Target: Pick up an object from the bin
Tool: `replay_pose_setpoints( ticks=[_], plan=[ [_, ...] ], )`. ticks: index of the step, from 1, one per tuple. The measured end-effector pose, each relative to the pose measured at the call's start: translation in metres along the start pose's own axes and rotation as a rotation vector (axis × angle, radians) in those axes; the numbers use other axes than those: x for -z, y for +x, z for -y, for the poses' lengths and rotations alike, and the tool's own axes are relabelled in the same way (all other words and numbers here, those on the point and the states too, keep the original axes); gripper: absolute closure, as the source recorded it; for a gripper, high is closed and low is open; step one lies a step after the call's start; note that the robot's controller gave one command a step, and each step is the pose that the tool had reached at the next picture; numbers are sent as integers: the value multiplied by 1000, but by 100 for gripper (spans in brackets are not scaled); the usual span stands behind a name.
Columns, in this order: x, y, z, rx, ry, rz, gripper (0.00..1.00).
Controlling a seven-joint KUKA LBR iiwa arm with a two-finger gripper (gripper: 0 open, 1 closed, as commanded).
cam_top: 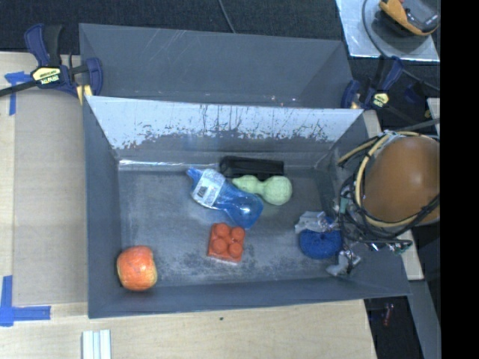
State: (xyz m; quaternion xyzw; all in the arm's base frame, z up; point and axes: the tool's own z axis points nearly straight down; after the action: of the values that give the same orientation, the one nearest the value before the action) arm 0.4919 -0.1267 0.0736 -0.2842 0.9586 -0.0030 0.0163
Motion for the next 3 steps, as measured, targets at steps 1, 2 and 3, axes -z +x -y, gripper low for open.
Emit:
replay_pose_setpoints(
  ticks=[1,2,3],
  plan=[
    [-1,-15,-20,-48,7,2,0],
    [-3,5,-7,-86,4,1,100],
    [-3,5,-7,-85,4,1,100]
  ],
)
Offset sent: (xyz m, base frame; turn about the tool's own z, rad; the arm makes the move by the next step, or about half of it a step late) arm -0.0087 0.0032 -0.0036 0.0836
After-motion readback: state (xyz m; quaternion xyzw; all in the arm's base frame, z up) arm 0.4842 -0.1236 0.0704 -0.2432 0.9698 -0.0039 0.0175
